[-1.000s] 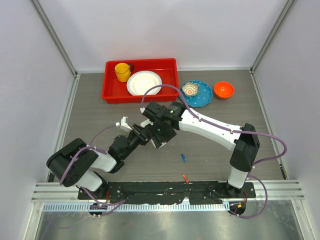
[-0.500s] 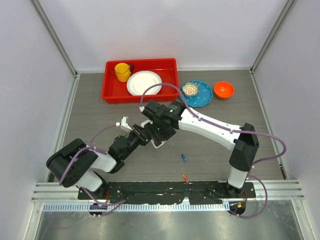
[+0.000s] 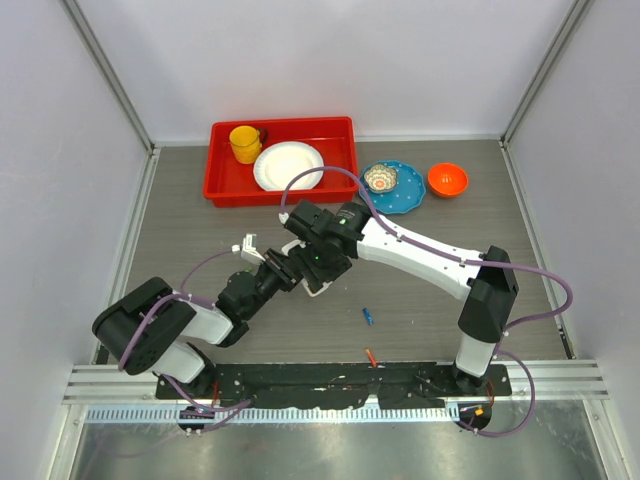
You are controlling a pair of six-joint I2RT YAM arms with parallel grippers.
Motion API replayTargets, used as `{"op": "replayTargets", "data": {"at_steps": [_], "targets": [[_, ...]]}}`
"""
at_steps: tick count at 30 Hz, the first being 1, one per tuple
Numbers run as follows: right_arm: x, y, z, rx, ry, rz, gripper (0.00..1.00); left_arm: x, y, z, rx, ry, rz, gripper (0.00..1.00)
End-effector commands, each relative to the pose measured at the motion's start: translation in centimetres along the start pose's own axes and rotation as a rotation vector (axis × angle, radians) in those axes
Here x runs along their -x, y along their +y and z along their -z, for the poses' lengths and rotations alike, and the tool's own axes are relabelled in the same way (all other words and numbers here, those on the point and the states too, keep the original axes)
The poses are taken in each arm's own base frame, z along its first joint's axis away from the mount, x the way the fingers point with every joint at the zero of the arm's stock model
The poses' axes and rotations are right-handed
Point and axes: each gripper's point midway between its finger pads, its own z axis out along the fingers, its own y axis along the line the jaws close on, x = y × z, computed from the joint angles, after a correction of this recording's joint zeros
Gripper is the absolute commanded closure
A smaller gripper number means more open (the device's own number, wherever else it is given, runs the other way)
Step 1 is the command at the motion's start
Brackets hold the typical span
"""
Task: Load the batteries into the remote control
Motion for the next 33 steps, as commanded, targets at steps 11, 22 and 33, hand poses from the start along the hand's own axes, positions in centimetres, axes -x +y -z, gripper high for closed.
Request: {"op": "replayTargets", "data": {"at_steps": [11,22,33], "targets": [[0.9,0.36,0.93,0.025,-0.045,-0.005,0.99,2.81,-6.88,0.64,-0.264,-0.12,-0.004,1.0],[0.86,0.32,1.2,0.027,-0.054,-0.007,0.99,2.98,-6.72,0.52,-0.257,-0.131,-0.004,1.0],[0.9,-0.01,1.81,0.011,-0.071,-0.01,0.99,2.96,-6.11,0.4,-0.237,-0.135,-0.002,1.0]]}}
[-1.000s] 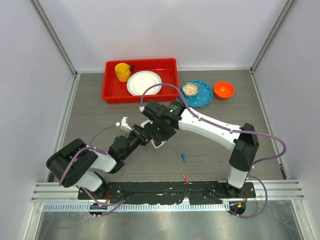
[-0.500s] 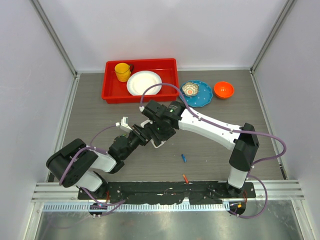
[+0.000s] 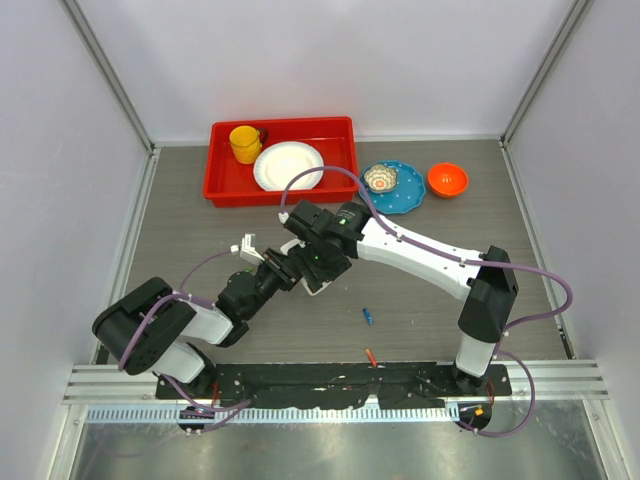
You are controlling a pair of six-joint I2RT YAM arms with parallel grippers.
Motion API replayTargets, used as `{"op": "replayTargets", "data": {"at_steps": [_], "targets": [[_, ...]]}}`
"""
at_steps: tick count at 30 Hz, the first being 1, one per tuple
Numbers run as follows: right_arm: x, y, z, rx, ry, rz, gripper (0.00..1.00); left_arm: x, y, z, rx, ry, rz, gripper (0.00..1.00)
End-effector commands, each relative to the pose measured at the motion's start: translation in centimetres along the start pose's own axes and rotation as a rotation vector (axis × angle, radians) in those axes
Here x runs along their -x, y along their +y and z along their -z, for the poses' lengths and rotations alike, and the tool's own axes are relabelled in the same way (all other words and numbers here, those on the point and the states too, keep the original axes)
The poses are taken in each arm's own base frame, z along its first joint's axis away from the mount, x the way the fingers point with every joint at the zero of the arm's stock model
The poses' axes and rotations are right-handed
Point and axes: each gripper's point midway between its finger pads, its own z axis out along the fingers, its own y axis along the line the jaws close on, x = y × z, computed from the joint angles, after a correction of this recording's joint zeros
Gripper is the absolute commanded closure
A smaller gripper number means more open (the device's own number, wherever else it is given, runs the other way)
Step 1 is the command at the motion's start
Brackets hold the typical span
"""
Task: Load the batteries into the remote control
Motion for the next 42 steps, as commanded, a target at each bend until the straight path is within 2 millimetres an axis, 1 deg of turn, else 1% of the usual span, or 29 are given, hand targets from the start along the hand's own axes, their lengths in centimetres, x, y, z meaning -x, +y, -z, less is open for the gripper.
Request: {"op": "replayTargets", "data": {"at_steps": [1,12,26,33,42], "targets": [[0.9,-0.2,1.9,0.006,-0.069,-0.008,0.99,2.6,-6.2,0.5,-0.243,-0.116,0.001,1.0],[0.8,0.0,2.0,0.016,-0.072,-0.013,0.99,2.6,-6.3,0.4,-0.247,-0.11,0.005,1.0],[0.8,0.0,0.9,0.007,-0.062,-0.009,0.99,2.0,-8.4,0.6,-0.316,-0.06,0.021,1.0],[0.8,0.0,0.6,0.01,-0.068,-0.019,0.99,2.5,-9.7,0.9,-0.352,-0.072,0.034,1.0],[1.2,0.0,0.5,0.009,-0.084,-0.027,0.99,2.2,-10.4,1.1,-0.376,-0.055,0.04,1.0]]}}
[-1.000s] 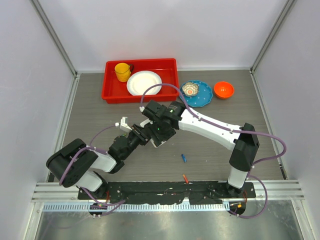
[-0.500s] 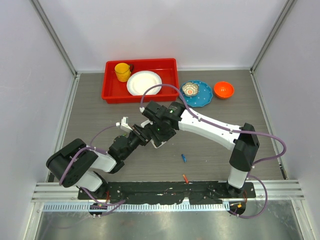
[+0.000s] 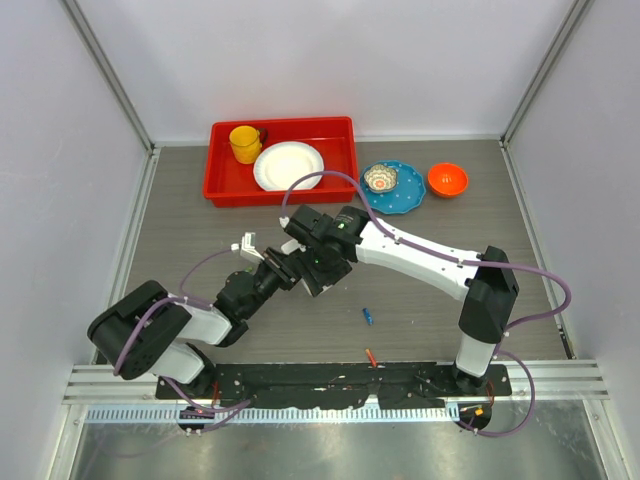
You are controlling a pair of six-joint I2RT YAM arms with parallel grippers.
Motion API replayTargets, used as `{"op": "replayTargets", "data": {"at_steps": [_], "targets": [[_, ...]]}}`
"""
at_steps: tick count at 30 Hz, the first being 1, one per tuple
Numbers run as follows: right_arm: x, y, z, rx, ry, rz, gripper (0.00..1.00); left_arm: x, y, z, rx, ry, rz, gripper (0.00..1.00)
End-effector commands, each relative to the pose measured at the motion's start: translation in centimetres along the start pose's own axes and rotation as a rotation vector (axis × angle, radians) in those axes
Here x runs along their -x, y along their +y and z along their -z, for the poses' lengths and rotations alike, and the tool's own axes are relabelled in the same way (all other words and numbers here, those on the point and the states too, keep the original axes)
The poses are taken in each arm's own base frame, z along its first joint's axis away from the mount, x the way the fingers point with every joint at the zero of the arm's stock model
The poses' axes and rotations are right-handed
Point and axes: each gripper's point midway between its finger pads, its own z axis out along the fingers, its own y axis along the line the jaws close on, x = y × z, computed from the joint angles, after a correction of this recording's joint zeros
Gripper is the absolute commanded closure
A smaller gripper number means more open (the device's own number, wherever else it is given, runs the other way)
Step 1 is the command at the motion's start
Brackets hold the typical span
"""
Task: Load the batteries into the remote control
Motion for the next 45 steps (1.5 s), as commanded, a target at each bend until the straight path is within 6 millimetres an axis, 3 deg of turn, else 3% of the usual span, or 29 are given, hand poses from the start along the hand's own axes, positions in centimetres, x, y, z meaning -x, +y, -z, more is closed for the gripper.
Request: {"op": "replayTargets", "data": {"at_steps": [1,31,45], "targets": [[1.9,0.2,1.4,0.015,-0.101,-0.014,0.99,2.2,-9.5,0.7,-0.346,-0.07,0.024,1.0],[3.1,0.8,3.3,0.105,-0.113,-0.024,0.99,-0.8,-10.9,1.1,-0.405,0.028,-0.037,1.0],[3.8,1.0,3.9,0.104,-0.117,-0.023,0.99,-1.8,-10.2,0.7,-0.385,0.051,-0.047,1.0]]}}
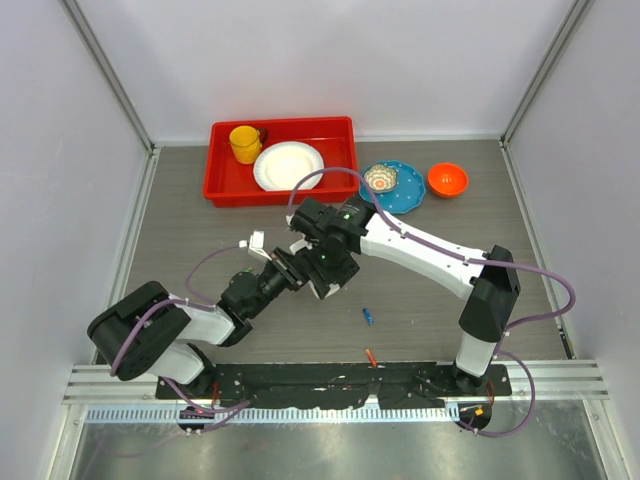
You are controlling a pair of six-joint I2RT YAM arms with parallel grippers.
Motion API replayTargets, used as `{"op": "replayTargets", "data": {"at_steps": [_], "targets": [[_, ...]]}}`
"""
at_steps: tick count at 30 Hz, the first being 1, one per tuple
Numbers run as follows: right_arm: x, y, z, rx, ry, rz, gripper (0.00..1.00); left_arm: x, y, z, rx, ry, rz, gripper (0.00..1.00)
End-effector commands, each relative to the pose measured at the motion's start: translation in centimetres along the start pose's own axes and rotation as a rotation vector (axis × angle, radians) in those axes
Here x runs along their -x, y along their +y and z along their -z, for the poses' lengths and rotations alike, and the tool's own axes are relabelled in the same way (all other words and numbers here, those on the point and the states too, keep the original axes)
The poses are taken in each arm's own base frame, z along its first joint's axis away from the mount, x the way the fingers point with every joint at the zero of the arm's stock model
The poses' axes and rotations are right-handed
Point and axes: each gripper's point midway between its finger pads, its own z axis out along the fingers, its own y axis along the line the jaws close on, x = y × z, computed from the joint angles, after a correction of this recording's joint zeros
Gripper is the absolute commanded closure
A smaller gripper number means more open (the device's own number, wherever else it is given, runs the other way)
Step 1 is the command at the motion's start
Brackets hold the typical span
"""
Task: Load the batteries into the remote control
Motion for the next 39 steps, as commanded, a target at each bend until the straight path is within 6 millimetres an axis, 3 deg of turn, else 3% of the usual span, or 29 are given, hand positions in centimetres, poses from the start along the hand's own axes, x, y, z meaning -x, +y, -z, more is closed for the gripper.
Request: {"op": "replayTargets", "data": {"at_steps": [1,18,28,39], "targets": [[4.9,1.5,2.5,0.062,-0.2,0.017,0.99,0.4,-7.9,0.3,-0.311,-0.01,-0.014,1.0],[5.1,1.7,2.0,0.066,-0.197,0.001,0.99,0.6,-7.7,0.3,-0.3,-0.028,-0.004,1.0],[4.3,1.6,0.5,0.061,-0.196,-0.02,0.99,1.7,-9.3,0.3,-0.338,-0.062,0.026,1.0],[4.2,1.3,0.5,0.051,-0.208,-0.019,0.99,1.5,-9.9,0.3,-0.356,-0.044,0.034,1.0]]}}
